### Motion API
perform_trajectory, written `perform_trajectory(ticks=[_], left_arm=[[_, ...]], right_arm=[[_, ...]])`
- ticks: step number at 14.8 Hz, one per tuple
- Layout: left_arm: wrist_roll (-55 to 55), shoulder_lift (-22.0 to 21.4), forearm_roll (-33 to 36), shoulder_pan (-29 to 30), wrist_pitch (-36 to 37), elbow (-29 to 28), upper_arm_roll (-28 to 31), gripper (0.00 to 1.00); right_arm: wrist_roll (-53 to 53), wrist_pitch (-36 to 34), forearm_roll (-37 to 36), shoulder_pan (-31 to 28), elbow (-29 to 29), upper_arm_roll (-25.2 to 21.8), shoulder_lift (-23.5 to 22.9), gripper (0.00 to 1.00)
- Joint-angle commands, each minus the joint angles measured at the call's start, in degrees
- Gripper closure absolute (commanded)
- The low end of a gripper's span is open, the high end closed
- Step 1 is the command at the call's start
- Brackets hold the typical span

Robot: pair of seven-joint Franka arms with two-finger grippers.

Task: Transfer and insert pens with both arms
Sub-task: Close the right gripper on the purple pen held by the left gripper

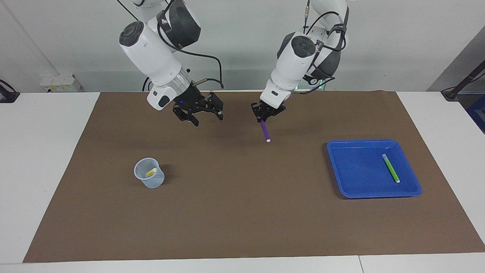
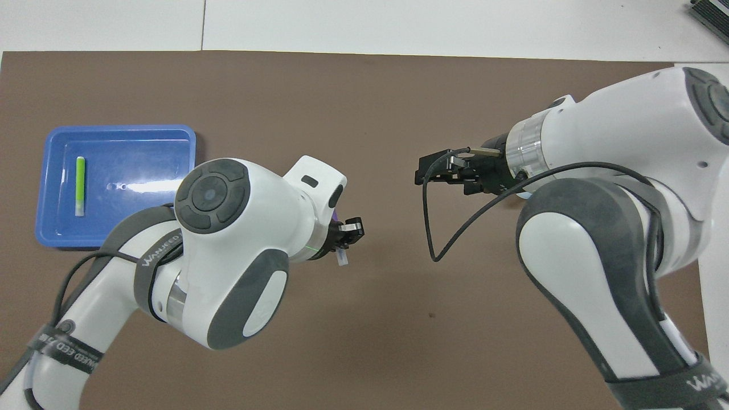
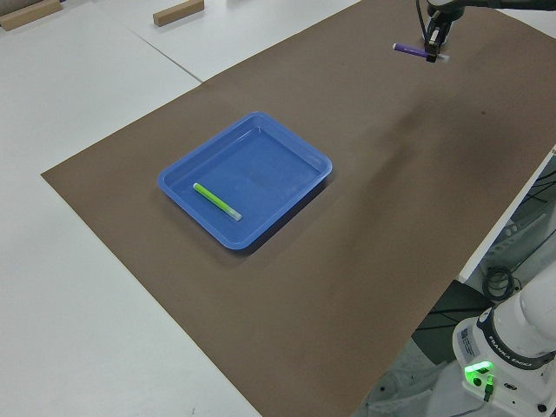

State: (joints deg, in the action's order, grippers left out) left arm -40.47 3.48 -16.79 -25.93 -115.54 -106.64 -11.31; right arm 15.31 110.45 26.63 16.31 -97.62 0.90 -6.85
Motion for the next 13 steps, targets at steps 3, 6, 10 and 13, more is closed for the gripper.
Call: perform_trajectory(ticks=[3,6,10,13], left_arm=[[-5.13,-2.77,-7.19,-0.52,-1.17,0.73,-4.24,1.0],[-8.3,-2.78,-7.39,-1.93,-4.24,0.64,-5.65,1.0],[-9.19,-2.61,-7.47,-2.37,-9.61,0.02,-5.65,1.0],[-11.2,-2.17,-7.82,-2.37,-13.91,0.02,-5.65,1.0]], right_arm=[[0.34,1.61,4.39,2.84,0.41,-0.02,-2.02,0.0],[-0.1,0.56,4.57,3.99,-0.73,-0.02,-1.41,0.01],[-3.09,-4.17,4.57,3.29,-0.64,-0.02,0.96,0.2],[-4.58,-5.24,4.57,3.28,-0.99,-0.02,1.84,0.38]])
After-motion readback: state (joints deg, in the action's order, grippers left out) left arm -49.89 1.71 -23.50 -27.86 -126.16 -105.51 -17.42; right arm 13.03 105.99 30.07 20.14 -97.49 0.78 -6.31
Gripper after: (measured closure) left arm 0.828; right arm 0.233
